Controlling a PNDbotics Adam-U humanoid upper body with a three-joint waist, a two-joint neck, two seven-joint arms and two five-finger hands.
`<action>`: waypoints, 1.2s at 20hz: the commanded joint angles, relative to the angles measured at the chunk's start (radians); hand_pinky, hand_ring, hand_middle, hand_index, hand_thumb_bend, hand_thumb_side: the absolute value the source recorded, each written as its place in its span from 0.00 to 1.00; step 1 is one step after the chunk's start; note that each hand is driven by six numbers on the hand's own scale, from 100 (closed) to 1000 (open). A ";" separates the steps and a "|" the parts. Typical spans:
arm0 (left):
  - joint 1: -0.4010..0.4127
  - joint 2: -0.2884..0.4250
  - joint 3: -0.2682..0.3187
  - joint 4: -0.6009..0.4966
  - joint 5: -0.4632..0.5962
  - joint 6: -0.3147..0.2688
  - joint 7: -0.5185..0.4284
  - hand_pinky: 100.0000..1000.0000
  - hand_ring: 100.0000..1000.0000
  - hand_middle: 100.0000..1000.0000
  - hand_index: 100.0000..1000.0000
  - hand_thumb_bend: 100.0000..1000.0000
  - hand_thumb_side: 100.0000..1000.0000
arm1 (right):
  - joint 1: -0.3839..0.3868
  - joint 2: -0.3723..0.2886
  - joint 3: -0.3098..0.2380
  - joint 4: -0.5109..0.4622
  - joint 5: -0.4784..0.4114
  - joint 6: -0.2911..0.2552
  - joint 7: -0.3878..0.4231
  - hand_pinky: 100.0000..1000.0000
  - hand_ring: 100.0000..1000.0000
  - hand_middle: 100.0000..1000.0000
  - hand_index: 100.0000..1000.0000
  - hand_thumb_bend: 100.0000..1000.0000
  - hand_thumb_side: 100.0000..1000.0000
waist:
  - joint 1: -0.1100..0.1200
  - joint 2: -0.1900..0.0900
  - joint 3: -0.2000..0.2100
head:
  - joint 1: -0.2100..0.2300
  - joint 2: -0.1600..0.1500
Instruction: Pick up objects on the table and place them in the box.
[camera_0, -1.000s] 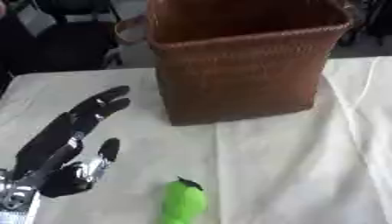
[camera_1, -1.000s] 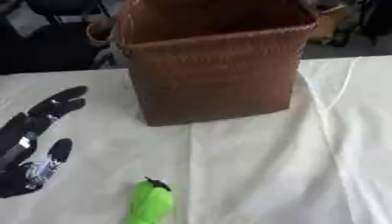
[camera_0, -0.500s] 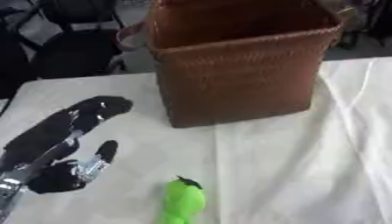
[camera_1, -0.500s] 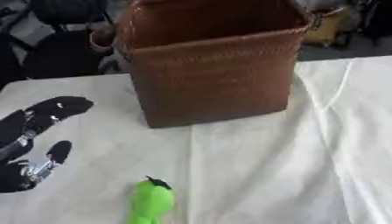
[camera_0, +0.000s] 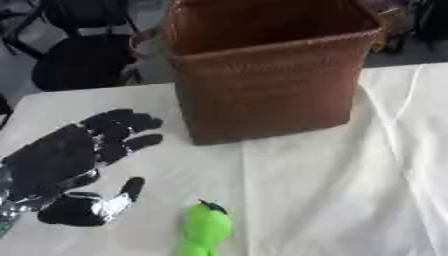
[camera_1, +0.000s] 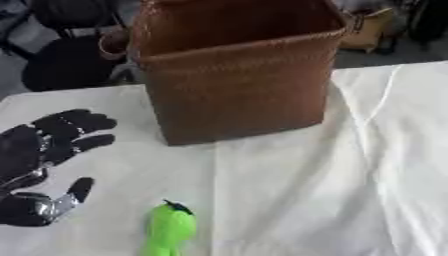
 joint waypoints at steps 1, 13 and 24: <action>-0.024 0.038 -0.012 -0.014 0.056 -0.022 -0.079 1.00 1.00 0.98 1.00 0.00 1.00 | -0.002 -0.020 0.003 -0.013 -0.008 -0.003 0.007 0.65 0.56 0.71 0.70 0.00 1.00 | -0.004 -0.020 -0.001 | -0.004 0.006; -0.059 0.044 -0.015 -0.014 0.124 -0.195 -0.314 1.00 1.00 1.00 1.00 0.15 1.00 | -0.007 -0.015 0.015 -0.013 -0.015 -0.012 0.021 0.65 0.57 0.71 0.70 0.00 1.00 | -0.004 -0.015 -0.016 | 0.000 -0.001; -0.115 0.037 -0.046 -0.014 0.082 -0.335 -0.345 1.00 1.00 1.00 1.00 0.21 0.98 | -0.012 -0.012 0.026 -0.013 -0.014 -0.017 0.040 0.65 0.57 0.71 0.69 0.00 1.00 | -0.005 -0.010 -0.025 | 0.007 -0.015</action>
